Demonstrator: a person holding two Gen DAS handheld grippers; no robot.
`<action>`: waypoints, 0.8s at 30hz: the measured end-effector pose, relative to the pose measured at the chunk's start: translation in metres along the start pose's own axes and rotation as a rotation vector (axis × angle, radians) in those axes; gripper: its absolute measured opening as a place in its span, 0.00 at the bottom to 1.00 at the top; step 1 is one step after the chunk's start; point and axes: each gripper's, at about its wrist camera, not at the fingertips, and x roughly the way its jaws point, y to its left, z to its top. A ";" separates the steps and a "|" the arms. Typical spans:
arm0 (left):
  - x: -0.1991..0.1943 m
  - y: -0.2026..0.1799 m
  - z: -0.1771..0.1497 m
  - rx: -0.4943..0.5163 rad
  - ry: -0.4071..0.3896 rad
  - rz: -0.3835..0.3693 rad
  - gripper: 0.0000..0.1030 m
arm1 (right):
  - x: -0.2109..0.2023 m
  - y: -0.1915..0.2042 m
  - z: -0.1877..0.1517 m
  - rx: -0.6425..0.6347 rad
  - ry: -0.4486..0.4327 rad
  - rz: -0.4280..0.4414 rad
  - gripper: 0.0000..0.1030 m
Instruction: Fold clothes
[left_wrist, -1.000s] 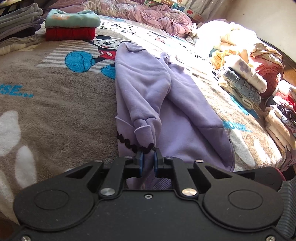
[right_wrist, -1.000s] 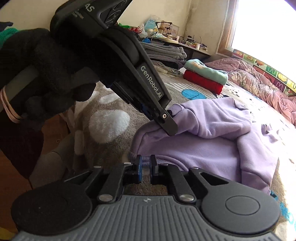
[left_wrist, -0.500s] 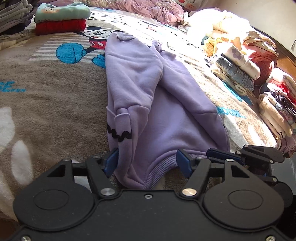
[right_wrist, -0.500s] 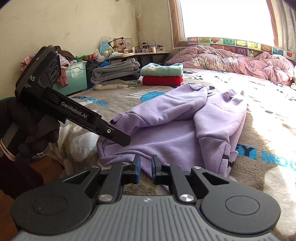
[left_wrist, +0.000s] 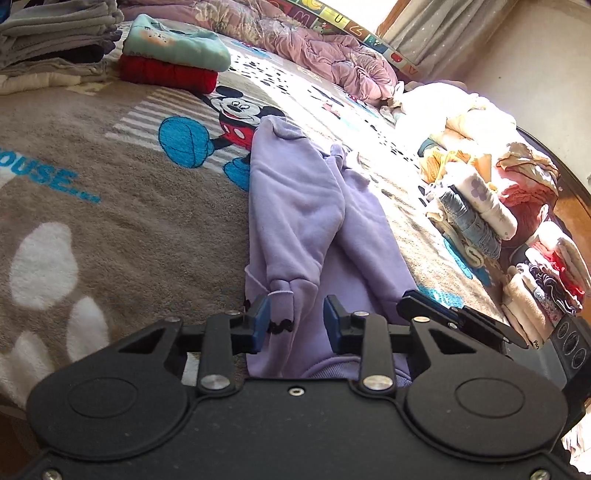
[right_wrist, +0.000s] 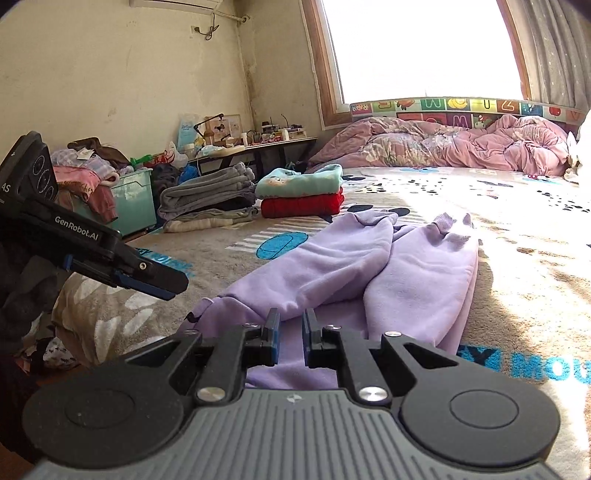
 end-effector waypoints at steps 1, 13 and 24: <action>0.006 0.001 -0.004 -0.010 0.013 0.002 0.27 | 0.006 0.000 0.003 0.004 0.006 0.006 0.12; 0.031 0.001 -0.022 -0.003 0.067 0.012 0.10 | 0.075 0.026 0.029 -0.099 0.162 0.122 0.12; 0.036 0.000 -0.028 0.136 0.098 0.065 0.10 | 0.124 0.034 0.009 -0.245 0.335 0.155 0.08</action>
